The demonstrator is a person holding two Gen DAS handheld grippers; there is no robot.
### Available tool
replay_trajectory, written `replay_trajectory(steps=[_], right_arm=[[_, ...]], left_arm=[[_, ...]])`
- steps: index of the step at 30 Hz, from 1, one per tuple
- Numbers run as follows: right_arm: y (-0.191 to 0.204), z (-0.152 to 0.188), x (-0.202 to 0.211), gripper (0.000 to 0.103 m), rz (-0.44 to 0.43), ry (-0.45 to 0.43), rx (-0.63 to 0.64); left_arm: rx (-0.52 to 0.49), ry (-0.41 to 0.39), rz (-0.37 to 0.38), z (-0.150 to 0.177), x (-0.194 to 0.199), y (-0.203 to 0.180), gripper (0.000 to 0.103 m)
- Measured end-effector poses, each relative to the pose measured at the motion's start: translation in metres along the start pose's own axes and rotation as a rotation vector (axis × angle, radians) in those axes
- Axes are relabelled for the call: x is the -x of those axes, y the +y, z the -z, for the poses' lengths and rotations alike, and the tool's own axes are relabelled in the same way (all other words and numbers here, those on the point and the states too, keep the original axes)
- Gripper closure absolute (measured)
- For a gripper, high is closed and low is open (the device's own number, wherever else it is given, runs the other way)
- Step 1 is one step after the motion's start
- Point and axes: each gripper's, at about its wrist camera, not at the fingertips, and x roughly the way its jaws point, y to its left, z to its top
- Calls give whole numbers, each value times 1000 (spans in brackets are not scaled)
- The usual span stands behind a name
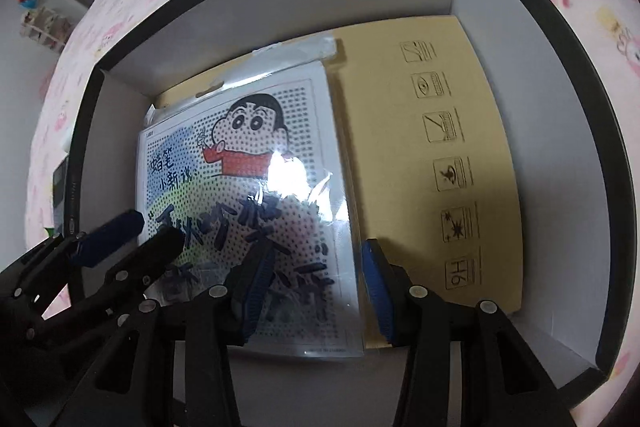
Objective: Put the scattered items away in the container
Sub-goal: 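Open the left gripper to release the kit bag into the box, then move the left tool back toward the white alcohol wipes pack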
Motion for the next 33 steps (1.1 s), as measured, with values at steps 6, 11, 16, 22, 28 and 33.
replay_trajectory(steps=[6,11,16,22,28,33], right_arm=[[-4,4,4,59,-59,14,-4],[-21,2,23,59,90,-93,-56],[-20,7,17,59,11,-42,-36],[-17,11,16,58,-48,-4,5],[-22,19,42,58,10,-75,-7],[-7,49,108,55,121,-359,39]], left_arm=[[33,-18,41,6,6,5,77],[37,18,70,7,-2,0,77],[40,45,83,10,-9,-5,77],[32,51,106,14,-8,-8,74],[39,-44,126,28,21,-5,74],[36,-188,94,51,70,5,68]])
